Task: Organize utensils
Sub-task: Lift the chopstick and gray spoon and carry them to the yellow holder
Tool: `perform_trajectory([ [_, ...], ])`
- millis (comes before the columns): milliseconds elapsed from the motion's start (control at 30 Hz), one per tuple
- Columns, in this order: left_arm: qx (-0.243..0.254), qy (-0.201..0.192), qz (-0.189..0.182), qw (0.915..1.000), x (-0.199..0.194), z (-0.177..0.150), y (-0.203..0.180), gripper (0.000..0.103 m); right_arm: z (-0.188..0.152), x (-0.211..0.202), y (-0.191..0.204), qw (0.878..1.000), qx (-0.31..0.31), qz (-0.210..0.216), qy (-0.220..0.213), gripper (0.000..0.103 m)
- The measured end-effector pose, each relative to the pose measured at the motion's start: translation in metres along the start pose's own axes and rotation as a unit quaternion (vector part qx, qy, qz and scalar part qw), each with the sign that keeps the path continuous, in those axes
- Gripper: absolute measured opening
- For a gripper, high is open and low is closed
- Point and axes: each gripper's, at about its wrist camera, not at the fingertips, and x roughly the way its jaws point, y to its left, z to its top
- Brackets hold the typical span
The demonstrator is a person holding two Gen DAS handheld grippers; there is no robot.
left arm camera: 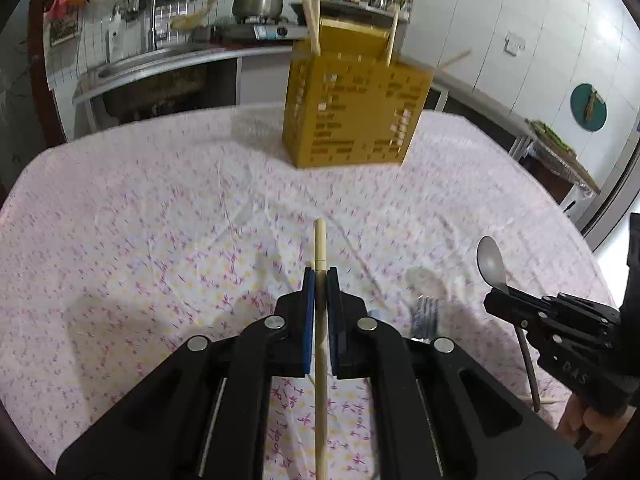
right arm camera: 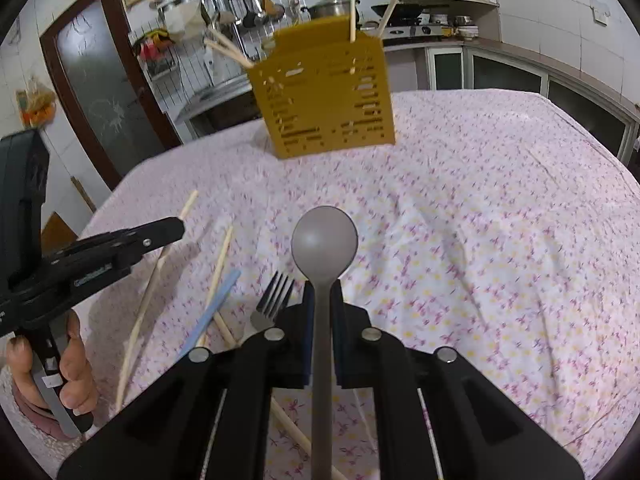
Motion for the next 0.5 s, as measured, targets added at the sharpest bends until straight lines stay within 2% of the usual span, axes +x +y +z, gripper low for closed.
perform_trajectory([
  [233,0.009,-0.045,-0.001,0.9989,-0.036,0.012,-0.009,0.004,0.018,-0.025,-0.011,0.999,0.000,0.015,-0.045,0.008],
  [367,0.019,-0.063,-0.002,0.9978,-0.050,0.021,-0.016,0.004,0.031,-0.036,-0.021,0.996,0.009,0.039,-0.074,0.008],
  [500,0.019,-0.082,-0.007,0.9964,-0.061,0.036,-0.021,0.004,0.042,-0.042,-0.029,0.995,0.011,0.037,-0.094,0.008],
])
